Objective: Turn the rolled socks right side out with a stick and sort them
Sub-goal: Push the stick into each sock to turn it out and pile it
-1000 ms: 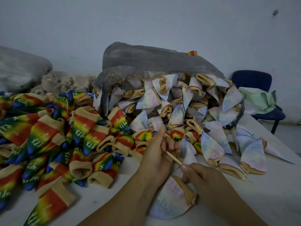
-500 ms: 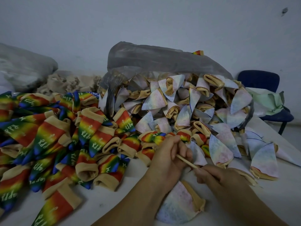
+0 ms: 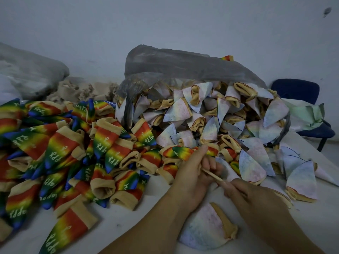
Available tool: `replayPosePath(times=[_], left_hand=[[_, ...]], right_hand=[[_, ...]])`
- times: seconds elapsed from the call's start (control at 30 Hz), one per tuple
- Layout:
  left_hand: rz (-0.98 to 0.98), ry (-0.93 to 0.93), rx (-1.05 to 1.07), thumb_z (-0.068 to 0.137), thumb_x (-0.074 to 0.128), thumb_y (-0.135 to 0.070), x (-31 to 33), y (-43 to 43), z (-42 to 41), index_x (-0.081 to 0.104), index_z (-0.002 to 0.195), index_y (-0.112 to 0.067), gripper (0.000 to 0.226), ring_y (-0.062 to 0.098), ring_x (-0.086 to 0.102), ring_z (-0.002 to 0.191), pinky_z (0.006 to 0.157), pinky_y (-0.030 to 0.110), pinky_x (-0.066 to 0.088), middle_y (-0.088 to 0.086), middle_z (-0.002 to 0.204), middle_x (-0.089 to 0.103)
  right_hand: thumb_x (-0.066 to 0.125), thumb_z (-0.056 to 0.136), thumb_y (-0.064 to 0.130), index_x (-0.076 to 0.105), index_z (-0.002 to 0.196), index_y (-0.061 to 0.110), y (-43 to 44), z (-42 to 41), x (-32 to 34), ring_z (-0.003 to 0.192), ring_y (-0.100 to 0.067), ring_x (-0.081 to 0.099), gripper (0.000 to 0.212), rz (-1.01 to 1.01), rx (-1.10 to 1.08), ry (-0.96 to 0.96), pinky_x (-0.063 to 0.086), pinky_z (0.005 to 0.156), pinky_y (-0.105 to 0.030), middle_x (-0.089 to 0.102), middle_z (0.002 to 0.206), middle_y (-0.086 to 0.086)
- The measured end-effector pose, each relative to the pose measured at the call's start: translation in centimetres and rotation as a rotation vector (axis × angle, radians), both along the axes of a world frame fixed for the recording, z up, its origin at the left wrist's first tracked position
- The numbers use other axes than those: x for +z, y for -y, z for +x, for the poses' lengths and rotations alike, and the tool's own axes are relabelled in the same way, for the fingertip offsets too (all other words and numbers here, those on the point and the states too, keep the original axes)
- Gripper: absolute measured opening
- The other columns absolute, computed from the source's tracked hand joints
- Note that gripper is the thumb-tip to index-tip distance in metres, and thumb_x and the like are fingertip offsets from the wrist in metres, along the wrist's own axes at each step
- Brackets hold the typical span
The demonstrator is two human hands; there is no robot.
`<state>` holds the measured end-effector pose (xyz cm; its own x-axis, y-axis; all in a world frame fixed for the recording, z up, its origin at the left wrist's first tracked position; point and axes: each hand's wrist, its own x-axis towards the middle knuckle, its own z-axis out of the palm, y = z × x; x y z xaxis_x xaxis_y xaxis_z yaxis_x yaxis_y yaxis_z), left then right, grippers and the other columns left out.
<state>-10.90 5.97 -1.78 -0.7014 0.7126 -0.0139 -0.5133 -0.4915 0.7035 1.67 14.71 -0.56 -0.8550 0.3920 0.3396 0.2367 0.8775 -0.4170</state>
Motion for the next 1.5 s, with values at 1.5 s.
replayPosePath(times=[1.5], left_hand=[[-0.306,-0.384,0.390,0.075,0.052,-0.075,-0.3,0.1,-0.8,0.067,0.067,-0.023,0.055,0.009,0.062,0.058,0.054,0.023,0.050,-0.002,0.064,0.066]], right_hand=[[0.026,0.079,0.064,0.053,0.069,0.038,-1.6,0.6,-0.4,0.056,-0.004,0.053,0.040,-0.025,-0.112,-0.049,0.035,0.048,-0.023,0.055,0.054,0.007]])
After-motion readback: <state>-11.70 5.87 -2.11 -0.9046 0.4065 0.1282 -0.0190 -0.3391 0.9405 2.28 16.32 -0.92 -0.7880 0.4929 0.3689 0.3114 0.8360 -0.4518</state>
